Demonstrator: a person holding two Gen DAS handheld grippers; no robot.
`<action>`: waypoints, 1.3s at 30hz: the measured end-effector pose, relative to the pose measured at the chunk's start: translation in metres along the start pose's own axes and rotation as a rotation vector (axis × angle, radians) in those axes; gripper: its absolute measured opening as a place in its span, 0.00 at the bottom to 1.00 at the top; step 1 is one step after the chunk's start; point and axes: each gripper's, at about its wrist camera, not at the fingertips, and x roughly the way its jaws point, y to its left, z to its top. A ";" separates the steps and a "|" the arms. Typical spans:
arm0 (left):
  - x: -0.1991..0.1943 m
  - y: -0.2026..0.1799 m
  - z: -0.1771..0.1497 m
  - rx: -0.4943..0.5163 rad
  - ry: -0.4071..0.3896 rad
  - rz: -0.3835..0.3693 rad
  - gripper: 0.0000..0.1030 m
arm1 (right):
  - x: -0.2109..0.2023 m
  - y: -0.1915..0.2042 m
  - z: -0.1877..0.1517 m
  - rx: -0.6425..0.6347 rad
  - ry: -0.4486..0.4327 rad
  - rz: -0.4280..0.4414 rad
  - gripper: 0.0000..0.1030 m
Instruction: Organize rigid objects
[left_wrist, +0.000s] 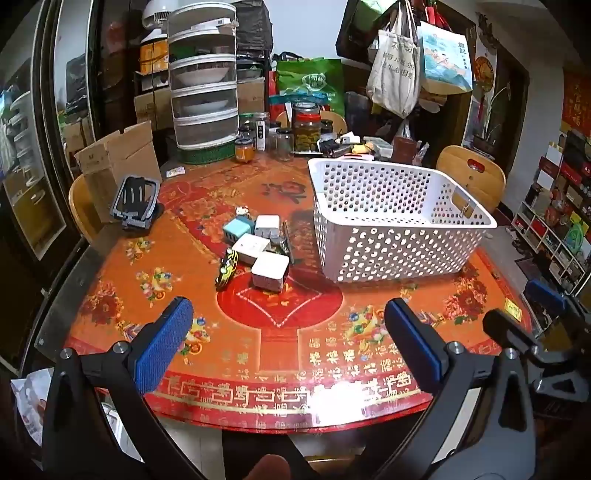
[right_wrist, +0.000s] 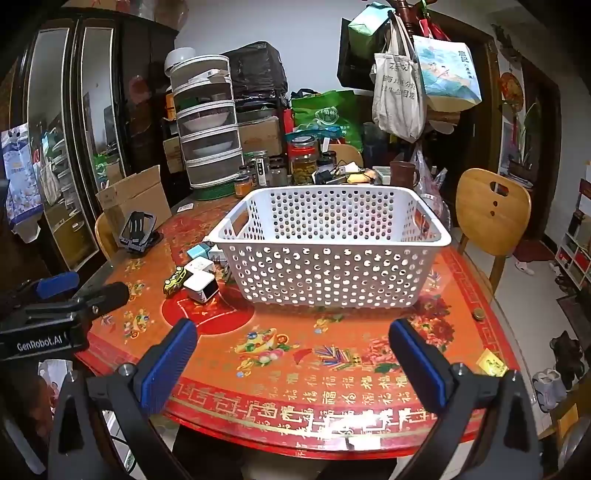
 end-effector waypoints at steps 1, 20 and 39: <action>0.003 -0.001 0.003 0.000 0.018 -0.007 0.99 | 0.001 0.000 0.000 -0.001 0.002 -0.001 1.00; -0.002 0.000 0.002 0.012 -0.024 -0.004 0.99 | 0.004 0.001 -0.001 -0.001 0.003 0.000 1.00; 0.001 -0.004 0.003 0.017 -0.008 -0.001 0.99 | 0.003 0.000 0.000 -0.001 0.006 -0.001 1.00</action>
